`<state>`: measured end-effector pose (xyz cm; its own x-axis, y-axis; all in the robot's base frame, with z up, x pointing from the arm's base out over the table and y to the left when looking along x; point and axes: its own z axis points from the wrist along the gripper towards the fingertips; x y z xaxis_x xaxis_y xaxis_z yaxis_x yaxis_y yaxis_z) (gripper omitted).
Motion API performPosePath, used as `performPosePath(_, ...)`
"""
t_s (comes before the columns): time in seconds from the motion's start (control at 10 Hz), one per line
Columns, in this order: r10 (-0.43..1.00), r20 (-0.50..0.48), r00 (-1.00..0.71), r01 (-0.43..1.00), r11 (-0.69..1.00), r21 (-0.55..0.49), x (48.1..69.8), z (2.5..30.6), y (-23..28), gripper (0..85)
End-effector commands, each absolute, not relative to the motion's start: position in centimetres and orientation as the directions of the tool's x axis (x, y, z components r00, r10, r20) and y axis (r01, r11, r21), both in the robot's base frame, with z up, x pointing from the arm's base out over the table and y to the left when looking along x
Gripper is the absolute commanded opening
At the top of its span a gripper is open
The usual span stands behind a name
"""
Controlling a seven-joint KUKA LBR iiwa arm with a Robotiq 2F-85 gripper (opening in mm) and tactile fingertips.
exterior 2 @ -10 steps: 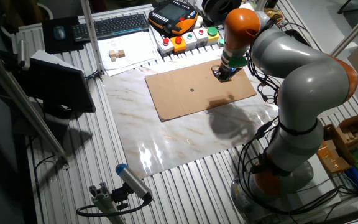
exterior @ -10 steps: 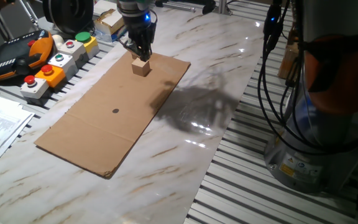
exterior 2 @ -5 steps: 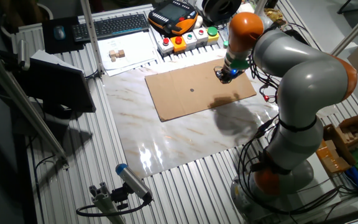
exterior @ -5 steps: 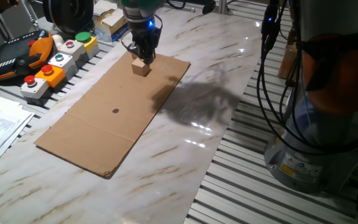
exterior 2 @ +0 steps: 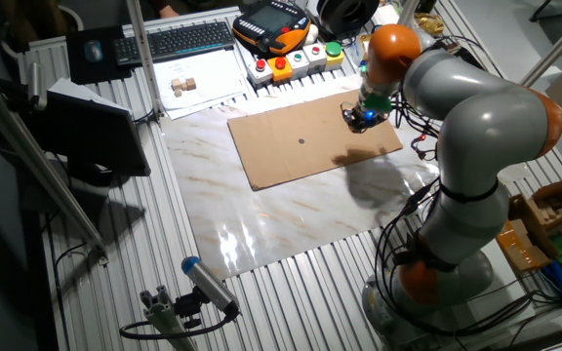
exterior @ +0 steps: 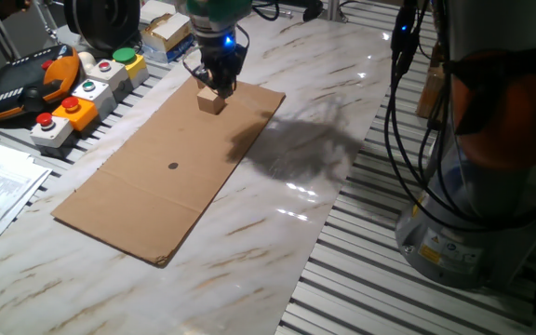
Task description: Use the gripper to push the small block from left to right
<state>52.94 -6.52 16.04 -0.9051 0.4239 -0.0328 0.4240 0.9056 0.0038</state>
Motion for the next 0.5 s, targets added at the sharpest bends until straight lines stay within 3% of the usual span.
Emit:
performPosePath(0.0,0.461,-0.025,-0.887,0.461,0.887,0.010,52.9,16.0,-6.9,0.7)
performPosePath(0.4,0.542,-0.039,-0.840,0.542,0.840,0.002,52.8,15.1,-8.8,0.7)
